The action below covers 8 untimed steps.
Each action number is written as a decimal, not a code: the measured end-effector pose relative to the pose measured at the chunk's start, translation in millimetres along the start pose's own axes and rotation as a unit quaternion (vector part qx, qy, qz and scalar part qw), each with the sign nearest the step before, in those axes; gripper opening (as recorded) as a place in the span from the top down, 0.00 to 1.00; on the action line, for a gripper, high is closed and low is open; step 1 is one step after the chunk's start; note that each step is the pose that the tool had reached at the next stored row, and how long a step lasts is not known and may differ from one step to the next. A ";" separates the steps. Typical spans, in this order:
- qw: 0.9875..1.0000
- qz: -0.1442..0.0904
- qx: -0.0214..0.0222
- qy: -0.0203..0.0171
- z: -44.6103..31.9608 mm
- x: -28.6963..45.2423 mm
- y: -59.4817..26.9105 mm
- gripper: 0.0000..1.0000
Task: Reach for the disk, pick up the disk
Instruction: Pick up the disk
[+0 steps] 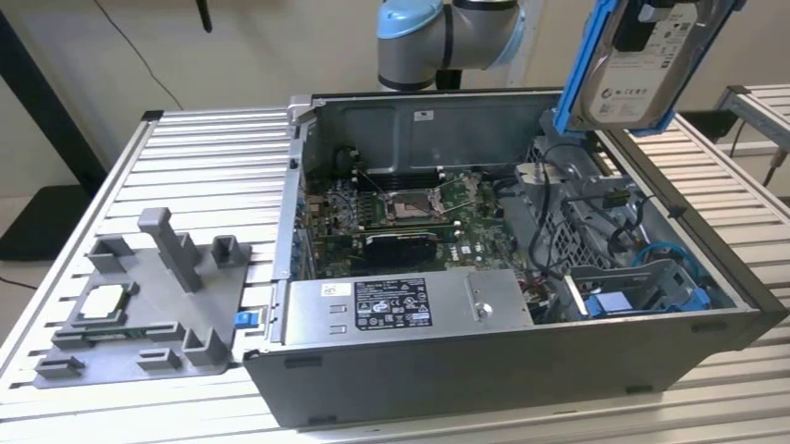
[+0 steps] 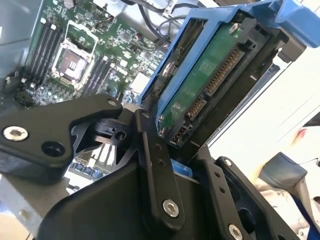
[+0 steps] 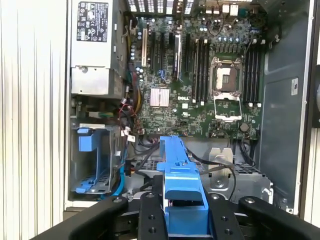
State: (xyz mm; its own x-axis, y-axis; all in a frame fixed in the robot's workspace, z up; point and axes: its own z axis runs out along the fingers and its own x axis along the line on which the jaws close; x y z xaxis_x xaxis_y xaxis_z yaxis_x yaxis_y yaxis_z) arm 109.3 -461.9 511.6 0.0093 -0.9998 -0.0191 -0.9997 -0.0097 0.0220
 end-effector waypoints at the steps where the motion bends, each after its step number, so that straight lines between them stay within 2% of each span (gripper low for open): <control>1: 1.000 0.000 0.000 0.000 0.0 2.5 0.0 1.00; 8: 1.000 0.000 0.000 0.000 -0.4 19.8 0.1 1.00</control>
State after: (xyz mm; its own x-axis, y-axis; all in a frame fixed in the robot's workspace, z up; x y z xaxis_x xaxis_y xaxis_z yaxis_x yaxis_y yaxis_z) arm 109.3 -481.7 511.7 0.0093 -0.9998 -0.0191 -0.9997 -0.0097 0.0224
